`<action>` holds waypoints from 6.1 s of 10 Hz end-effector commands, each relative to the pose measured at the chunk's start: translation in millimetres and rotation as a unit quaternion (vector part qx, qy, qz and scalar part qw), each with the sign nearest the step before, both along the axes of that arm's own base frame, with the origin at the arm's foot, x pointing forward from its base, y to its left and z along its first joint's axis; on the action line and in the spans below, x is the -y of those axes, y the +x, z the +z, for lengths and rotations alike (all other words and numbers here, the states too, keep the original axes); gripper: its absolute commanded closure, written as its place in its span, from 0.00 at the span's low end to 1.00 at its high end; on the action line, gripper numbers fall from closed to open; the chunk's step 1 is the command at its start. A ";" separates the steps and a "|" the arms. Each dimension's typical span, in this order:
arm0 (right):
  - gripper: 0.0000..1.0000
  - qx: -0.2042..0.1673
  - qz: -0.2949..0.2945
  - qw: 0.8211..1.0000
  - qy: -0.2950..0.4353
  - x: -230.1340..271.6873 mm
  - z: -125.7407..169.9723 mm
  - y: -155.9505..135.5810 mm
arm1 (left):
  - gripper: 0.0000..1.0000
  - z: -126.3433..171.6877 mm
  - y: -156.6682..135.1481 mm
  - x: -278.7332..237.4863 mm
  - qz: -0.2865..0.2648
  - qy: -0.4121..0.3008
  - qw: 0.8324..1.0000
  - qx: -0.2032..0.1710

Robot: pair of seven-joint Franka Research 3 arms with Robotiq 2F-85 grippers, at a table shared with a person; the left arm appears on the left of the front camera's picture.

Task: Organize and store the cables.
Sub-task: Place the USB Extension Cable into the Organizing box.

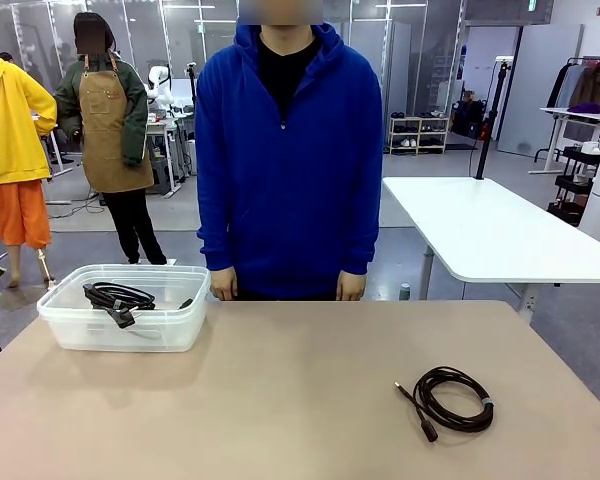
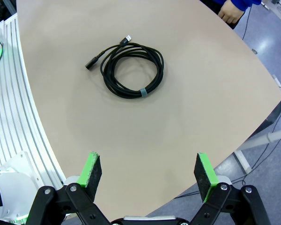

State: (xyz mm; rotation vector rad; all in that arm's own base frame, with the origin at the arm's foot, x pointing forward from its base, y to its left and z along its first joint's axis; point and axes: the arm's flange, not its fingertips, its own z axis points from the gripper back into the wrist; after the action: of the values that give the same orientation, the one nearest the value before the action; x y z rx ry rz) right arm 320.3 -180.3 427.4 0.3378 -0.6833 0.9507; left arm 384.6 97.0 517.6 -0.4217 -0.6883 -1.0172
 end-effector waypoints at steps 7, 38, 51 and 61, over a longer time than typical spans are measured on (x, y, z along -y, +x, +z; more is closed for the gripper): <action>0.00 -0.212 -0.194 0.950 -0.117 -99.7 37.9 71.2 | 0.00 1.1 -2.4 0.7 0.010 0.004 1.000 -0.003; 1.00 -0.279 -0.414 0.854 -0.145 -204.7 -125.1 139.4 | 0.00 1.1 -2.4 0.7 0.010 0.004 1.000 -0.003; 0.85 -0.308 -0.469 0.800 -0.213 -220.8 -23.1 103.1 | 0.00 1.1 -2.4 0.7 0.010 0.004 1.000 -0.003; 0.85 -0.289 -0.429 0.842 -0.155 -483.5 -15.0 156.7 | 0.00 1.1 -2.4 0.7 0.010 0.004 1.000 -0.003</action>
State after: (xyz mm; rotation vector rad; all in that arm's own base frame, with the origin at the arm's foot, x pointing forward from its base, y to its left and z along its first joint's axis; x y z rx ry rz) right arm 457.2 283.6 412.5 0.0329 -0.0434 0.0879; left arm 384.2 97.3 517.6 -0.4224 -0.6885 -1.0144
